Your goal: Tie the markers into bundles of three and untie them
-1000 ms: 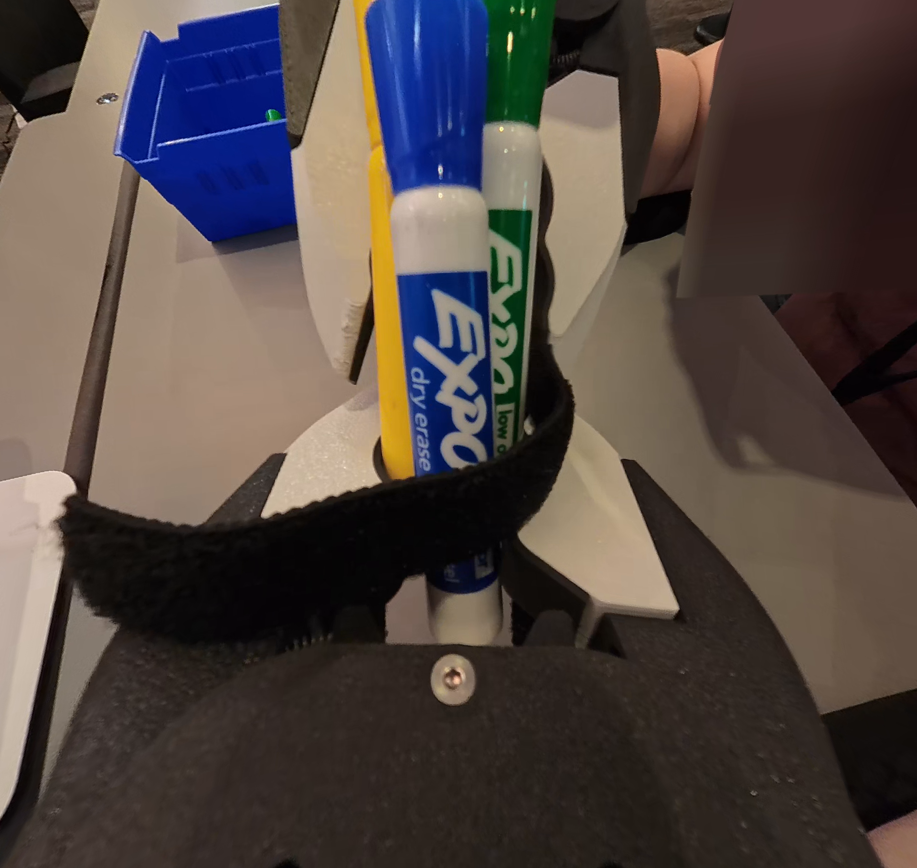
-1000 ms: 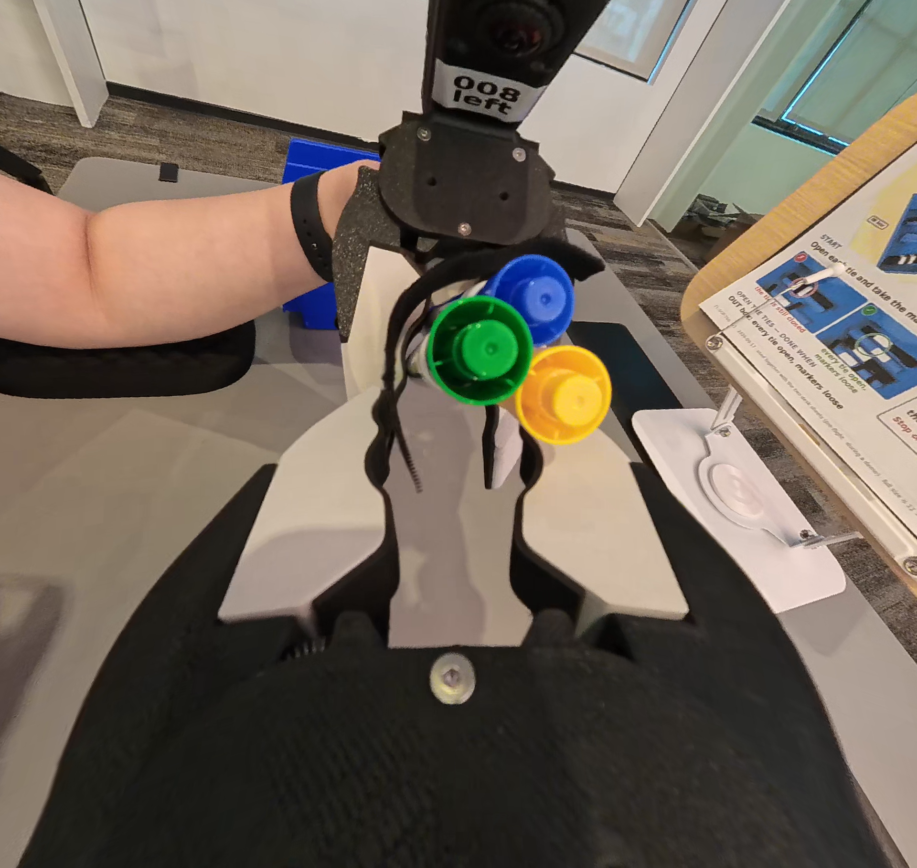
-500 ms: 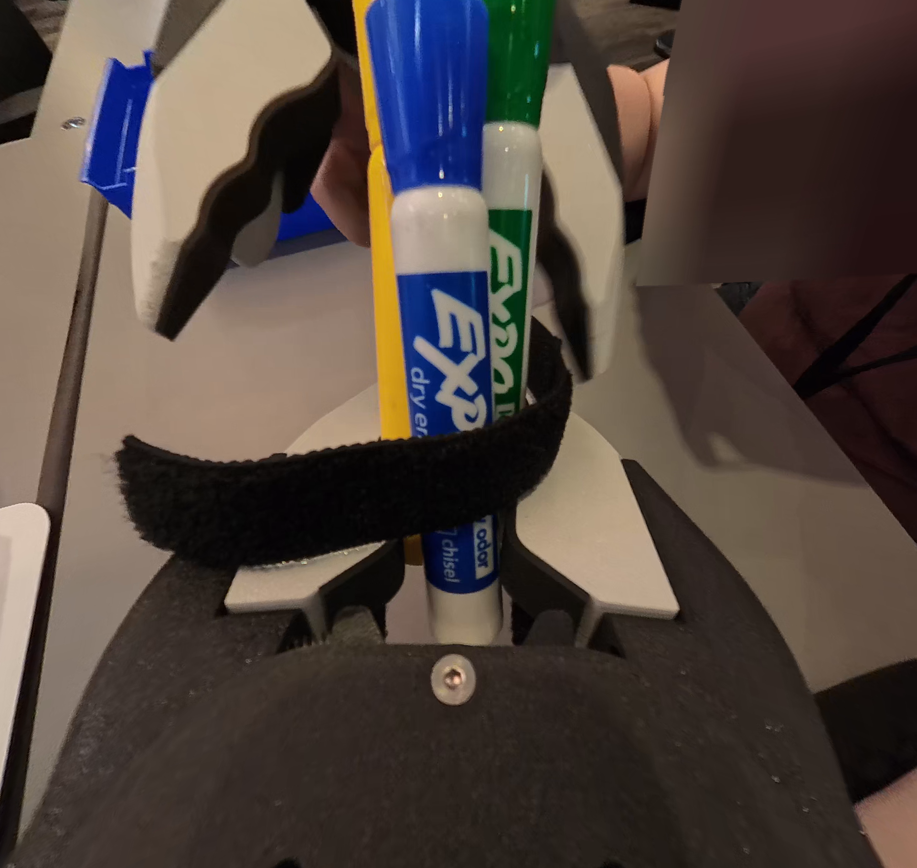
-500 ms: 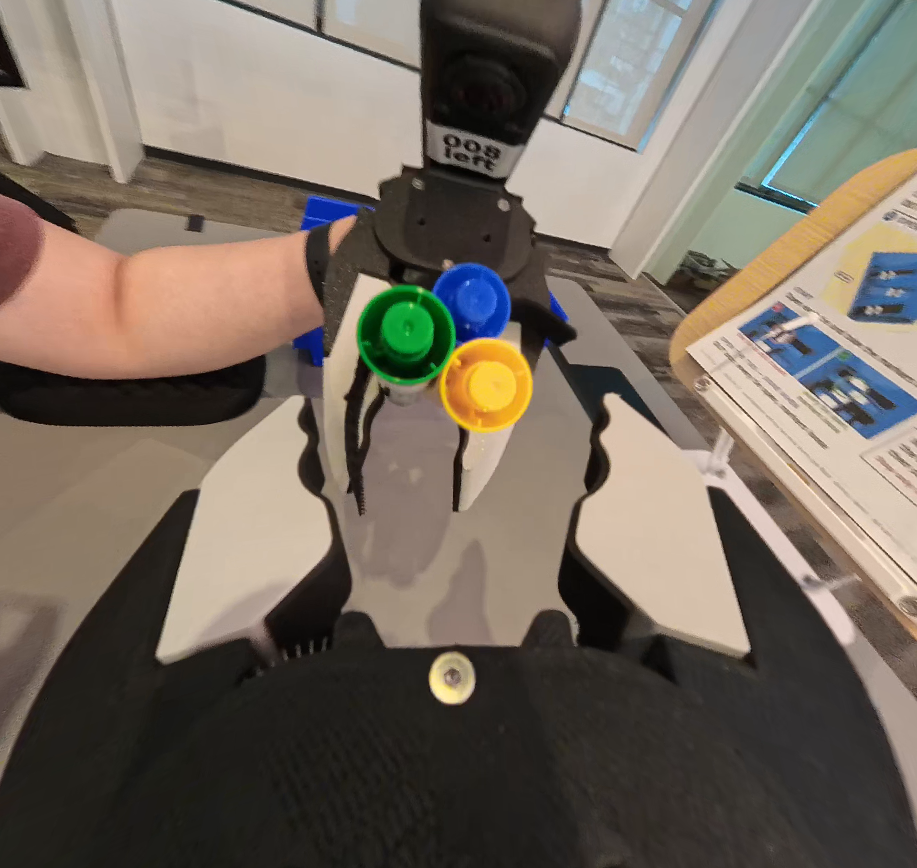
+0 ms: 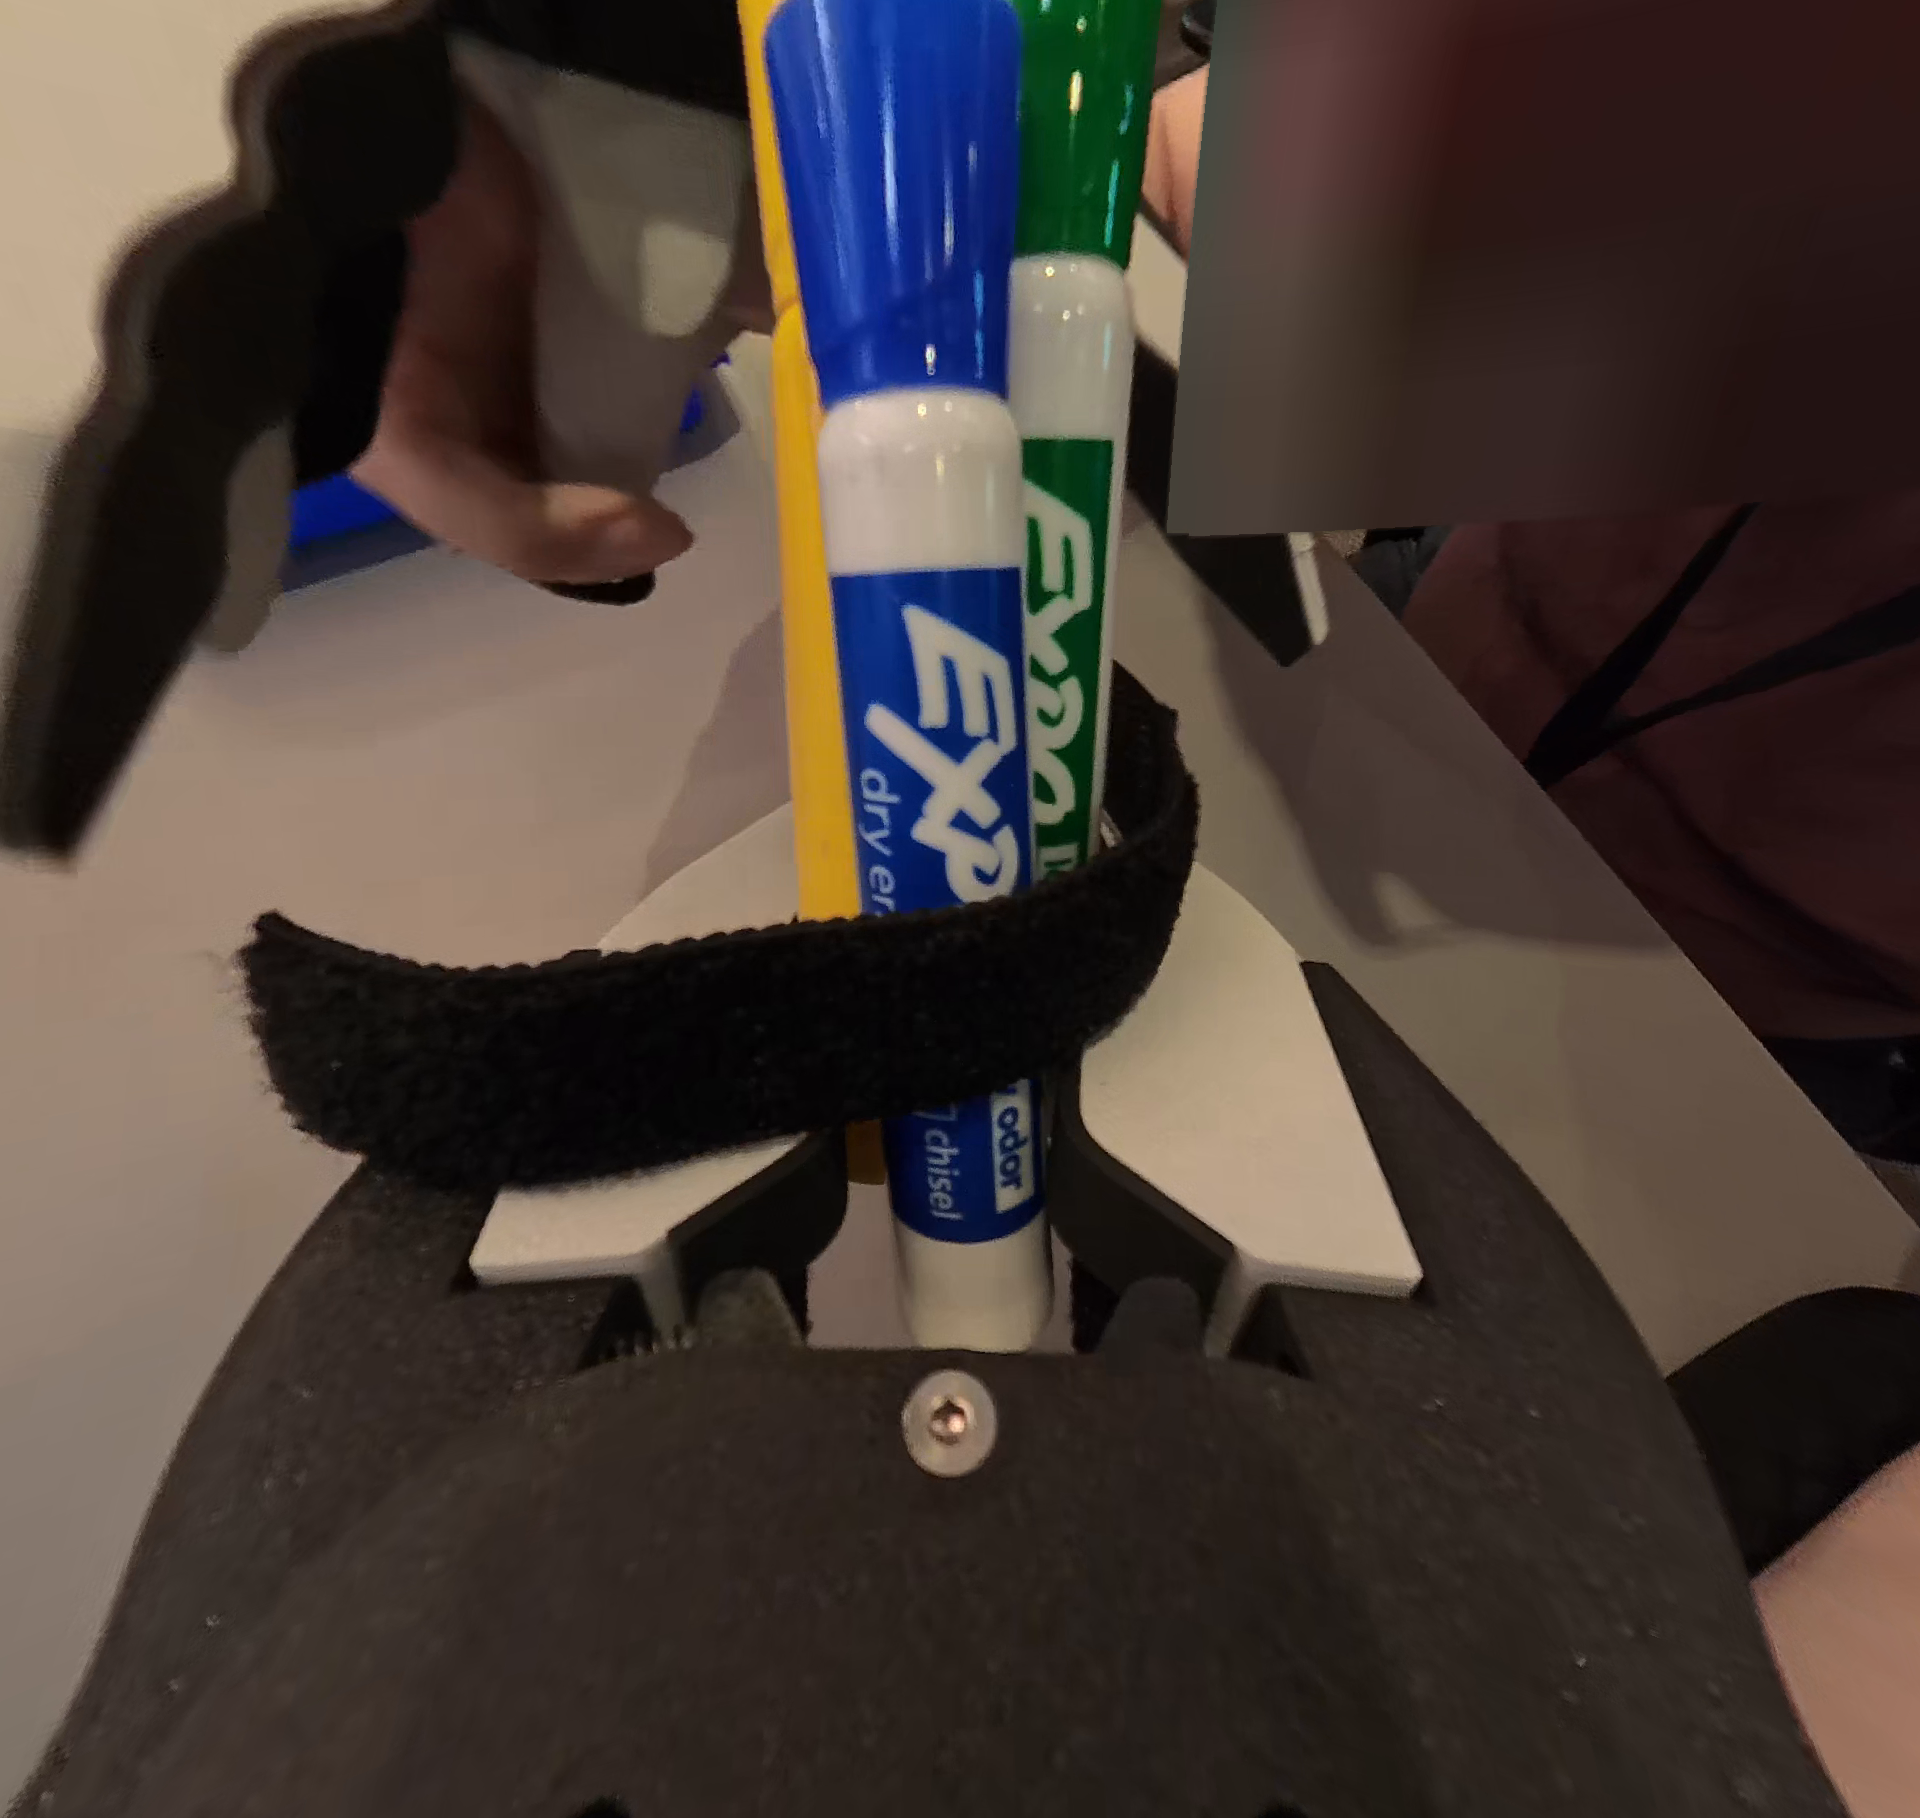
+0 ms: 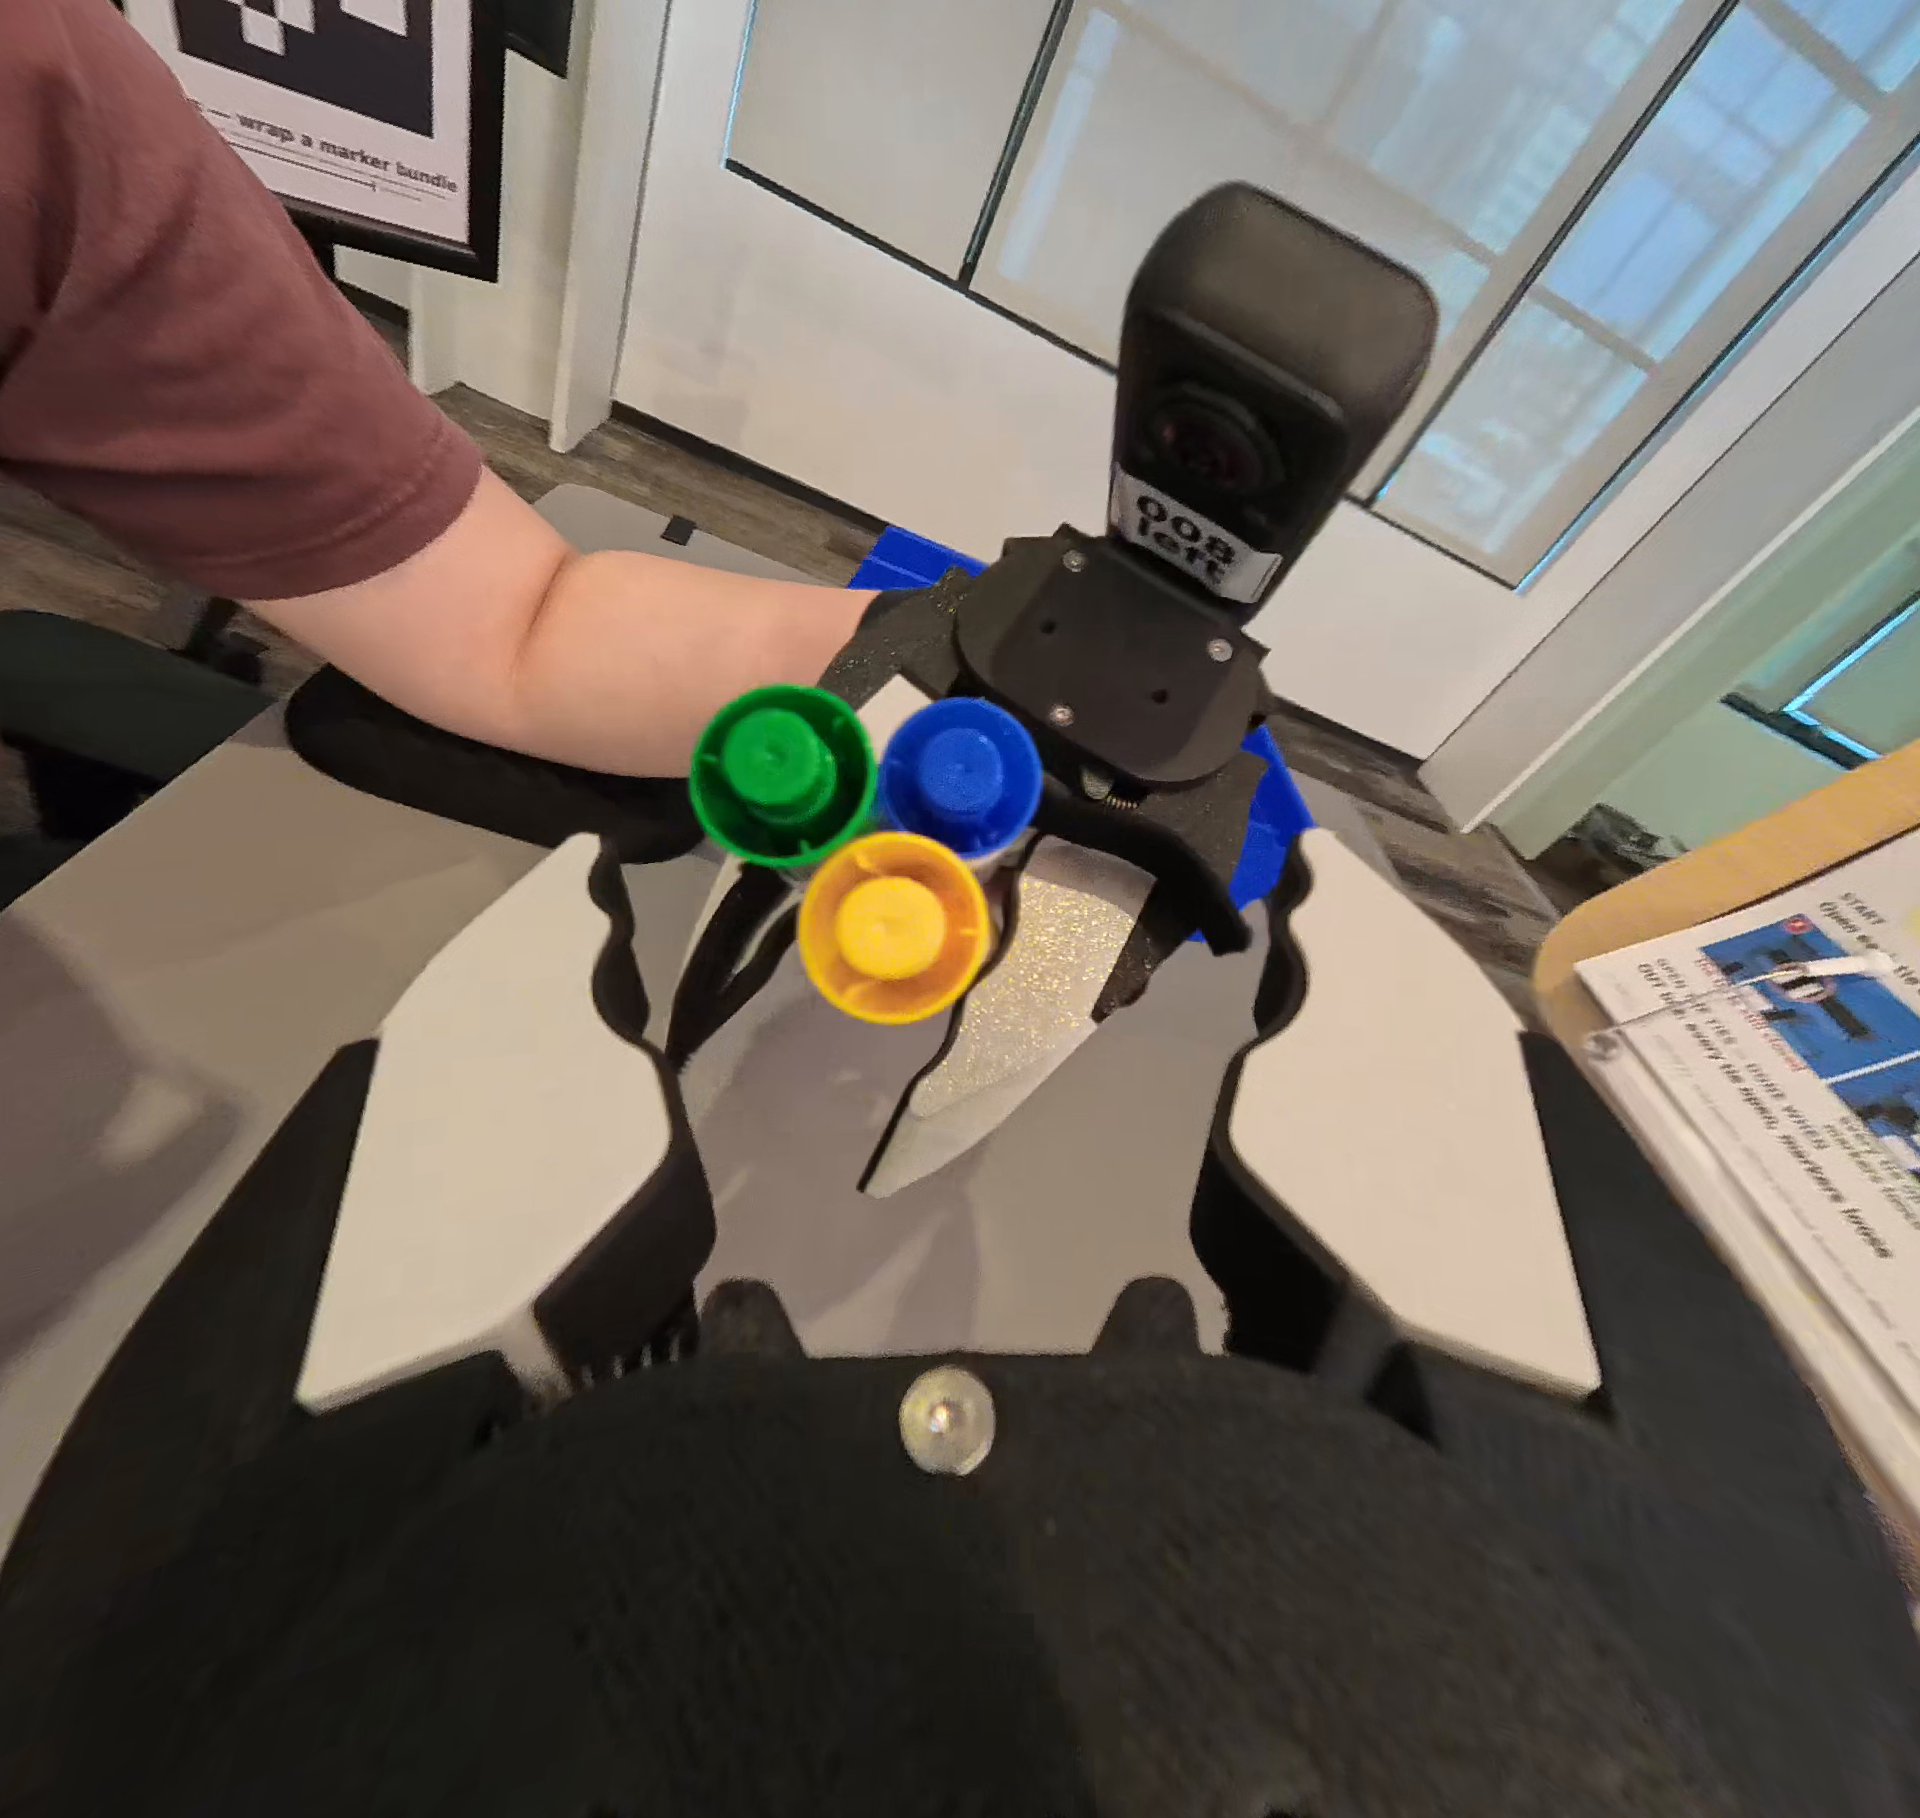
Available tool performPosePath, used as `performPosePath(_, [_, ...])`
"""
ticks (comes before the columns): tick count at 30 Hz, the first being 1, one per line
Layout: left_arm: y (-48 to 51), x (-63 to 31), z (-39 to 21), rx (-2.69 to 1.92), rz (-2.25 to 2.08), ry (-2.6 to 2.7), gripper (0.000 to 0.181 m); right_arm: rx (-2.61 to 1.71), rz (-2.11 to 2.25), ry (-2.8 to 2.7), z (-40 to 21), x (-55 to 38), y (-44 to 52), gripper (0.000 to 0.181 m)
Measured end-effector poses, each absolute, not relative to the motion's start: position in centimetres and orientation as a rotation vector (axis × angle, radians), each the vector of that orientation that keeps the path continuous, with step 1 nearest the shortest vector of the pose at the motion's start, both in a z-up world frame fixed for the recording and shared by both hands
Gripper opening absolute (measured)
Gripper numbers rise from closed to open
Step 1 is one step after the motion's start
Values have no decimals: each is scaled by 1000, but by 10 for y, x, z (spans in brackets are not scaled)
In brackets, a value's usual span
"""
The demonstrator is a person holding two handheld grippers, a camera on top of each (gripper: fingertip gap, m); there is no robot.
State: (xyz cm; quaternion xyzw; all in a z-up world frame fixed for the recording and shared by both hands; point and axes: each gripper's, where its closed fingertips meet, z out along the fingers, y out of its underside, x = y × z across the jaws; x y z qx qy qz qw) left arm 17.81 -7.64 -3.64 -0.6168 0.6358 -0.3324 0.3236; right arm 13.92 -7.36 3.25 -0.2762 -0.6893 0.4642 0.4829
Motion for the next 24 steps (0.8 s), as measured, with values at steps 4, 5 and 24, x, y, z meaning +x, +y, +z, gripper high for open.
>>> performPosePath(4, [-81, 184, -39, -1611, -899, 1691, 43, -718, 1129, -1748, 19, 138, -74, 113])
performPosePath(5, [-82, 185, -39, -1611, -903, 1697, 43, -726, 1125, -1758, 17, 137, -75, 112])
performPosePath(24, [-77, 181, -39, -1626, -873, 1678, 42, -753, 993, -1789, 18, 138, -69, 75])
